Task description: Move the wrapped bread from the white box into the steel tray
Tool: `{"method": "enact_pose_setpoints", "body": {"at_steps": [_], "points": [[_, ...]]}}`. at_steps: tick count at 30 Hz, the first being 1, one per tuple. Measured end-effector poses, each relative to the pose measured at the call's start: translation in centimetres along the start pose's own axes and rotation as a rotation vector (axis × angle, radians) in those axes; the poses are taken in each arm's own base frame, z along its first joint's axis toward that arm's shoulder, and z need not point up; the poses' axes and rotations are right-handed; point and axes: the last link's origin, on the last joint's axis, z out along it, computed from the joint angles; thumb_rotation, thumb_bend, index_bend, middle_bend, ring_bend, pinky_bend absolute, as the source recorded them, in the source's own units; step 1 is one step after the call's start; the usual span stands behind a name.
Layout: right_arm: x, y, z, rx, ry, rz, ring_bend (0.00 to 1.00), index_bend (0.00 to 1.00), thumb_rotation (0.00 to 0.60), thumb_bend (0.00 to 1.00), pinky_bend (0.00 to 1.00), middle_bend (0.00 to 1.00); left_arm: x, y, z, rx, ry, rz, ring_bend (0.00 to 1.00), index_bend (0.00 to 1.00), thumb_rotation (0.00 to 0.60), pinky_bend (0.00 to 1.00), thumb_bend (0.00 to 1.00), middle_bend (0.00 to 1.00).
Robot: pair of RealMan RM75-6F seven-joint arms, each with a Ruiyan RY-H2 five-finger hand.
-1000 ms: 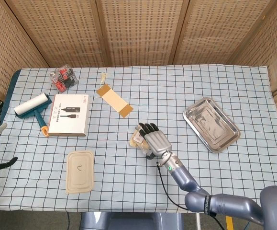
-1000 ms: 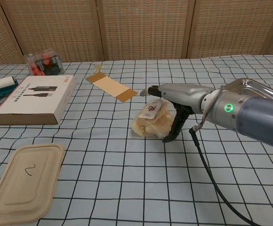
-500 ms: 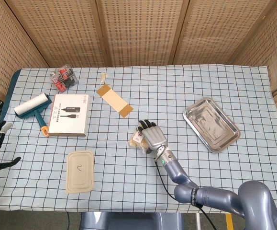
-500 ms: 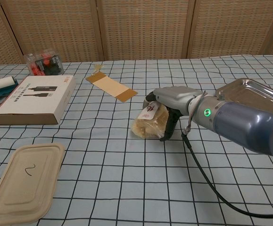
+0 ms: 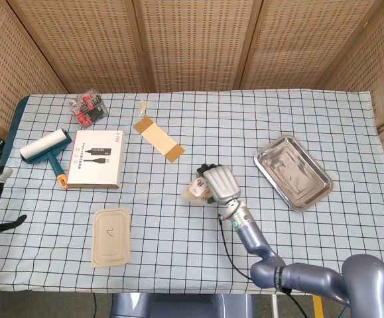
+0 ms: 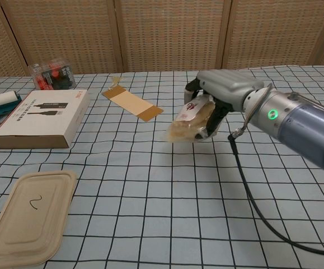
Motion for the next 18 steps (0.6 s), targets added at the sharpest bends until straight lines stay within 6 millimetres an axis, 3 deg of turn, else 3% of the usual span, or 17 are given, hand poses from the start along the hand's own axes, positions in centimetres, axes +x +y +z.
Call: {"method": "enact_pose_setpoints", "body": {"at_steps": [5,11,18], "points": [[3.4,5.6,-0.3,-0.118,0.081,-0.045,0.63,0.73,0.600,0.14,0.68,0.61,-0.3,0.4,0.0,-0.011,-0.011,0.010,0.00,0.00,0.600,0.00,0.02,0.00],[5.8,11.9,-1.0,-0.264,0.126,-0.071,0.62,0.72,0.600,0.14,0.67,0.61,-0.5,0.5,0.0,-0.014,-0.027,0.002,0.00,0.00,0.600,0.00,0.02,0.00],[6.1,18.8,-2.6,-0.457,0.105,-0.070,0.61,0.71,0.600,0.14,0.65,0.59,-1.0,1.0,0.1,-0.028,-0.051,0.001,0.00,0.00,0.600,0.00,0.02,0.00]]}}
